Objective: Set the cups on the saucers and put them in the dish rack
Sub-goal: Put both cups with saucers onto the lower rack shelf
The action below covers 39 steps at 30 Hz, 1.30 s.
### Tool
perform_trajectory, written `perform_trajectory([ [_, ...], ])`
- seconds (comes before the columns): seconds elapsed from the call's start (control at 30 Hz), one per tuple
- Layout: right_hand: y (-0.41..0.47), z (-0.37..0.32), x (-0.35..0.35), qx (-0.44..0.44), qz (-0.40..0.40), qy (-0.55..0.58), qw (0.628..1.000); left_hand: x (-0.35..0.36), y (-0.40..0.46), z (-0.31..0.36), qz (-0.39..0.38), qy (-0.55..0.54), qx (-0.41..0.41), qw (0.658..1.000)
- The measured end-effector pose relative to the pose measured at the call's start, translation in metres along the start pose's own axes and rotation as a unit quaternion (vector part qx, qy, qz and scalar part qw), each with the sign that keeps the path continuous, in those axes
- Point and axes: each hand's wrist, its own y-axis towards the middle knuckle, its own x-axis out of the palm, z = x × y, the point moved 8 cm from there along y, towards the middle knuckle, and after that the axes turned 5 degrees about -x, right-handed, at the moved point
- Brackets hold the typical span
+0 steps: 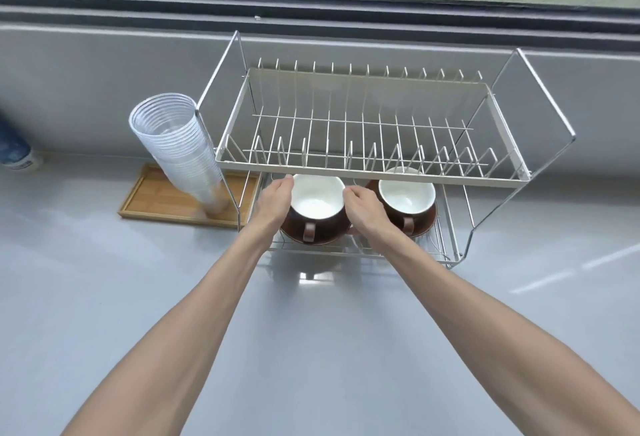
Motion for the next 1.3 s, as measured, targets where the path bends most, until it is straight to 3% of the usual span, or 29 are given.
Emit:
perform_trajectory([
  [0.17,0.017,0.001,0.006,0.000,0.026,0.007,1.000,-0.002,0.010,0.004,0.008,-0.023,0.014,1.000],
  [0.53,0.029,0.000,0.011,-0.030,0.000,-0.050,0.998,-0.001,0.017,-0.009,-0.008,-0.019,0.001,1.000],
  [0.87,-0.004,-0.016,0.000,-0.039,-0.083,-0.127,0.988,-0.007,-0.004,0.000,-0.037,0.178,0.040,0.983],
  [1.03,-0.033,-0.019,-0.008,-0.032,-0.131,-0.191,0.972,-0.007,-0.032,-0.001,-0.079,0.319,0.052,0.943],
  [1.17,-0.057,-0.018,-0.020,-0.062,-0.137,-0.257,0.955,0.004,-0.060,-0.001,-0.138,0.457,0.062,0.877],
  [1.3,-0.071,-0.010,-0.035,-0.087,-0.140,-0.367,0.915,0.021,-0.079,0.010,-0.137,0.550,0.122,0.815],
])
